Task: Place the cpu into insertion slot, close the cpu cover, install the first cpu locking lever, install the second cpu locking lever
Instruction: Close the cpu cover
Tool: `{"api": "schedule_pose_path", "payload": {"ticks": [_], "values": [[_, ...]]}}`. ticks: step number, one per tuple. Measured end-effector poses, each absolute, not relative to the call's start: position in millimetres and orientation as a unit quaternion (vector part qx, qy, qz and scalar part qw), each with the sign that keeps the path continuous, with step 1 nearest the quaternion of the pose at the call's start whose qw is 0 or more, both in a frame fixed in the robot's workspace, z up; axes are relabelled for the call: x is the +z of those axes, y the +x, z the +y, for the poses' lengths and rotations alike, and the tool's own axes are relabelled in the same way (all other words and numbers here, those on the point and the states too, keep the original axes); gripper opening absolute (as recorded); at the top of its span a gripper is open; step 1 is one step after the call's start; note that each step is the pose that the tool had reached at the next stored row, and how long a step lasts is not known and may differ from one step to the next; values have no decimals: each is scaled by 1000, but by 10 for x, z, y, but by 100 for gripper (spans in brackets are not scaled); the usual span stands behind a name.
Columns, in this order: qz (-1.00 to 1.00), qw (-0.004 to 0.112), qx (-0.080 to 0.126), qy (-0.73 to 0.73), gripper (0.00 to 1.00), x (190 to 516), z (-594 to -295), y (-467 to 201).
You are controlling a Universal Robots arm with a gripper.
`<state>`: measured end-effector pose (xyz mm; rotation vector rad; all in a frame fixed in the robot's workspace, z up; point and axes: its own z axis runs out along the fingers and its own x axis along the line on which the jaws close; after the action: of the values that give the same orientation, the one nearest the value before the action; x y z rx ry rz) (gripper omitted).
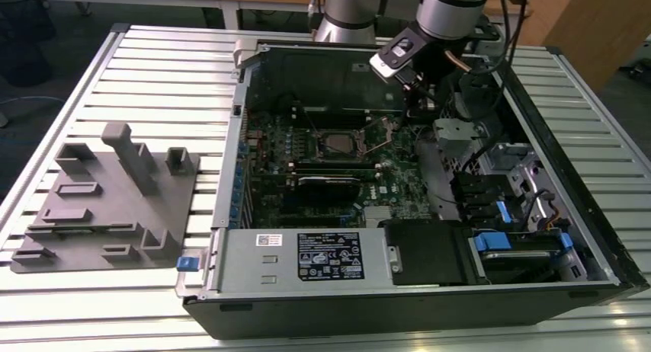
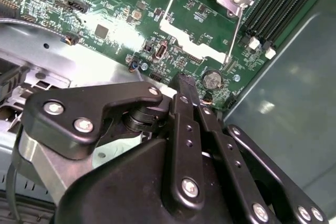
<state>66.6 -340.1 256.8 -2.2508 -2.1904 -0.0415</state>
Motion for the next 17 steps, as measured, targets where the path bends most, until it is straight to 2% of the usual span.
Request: {"api": "schedule_pose_path", "payload": {"ticks": [17], "values": [[-697,0,-13,-717,11,2354,-3401,666]]}}
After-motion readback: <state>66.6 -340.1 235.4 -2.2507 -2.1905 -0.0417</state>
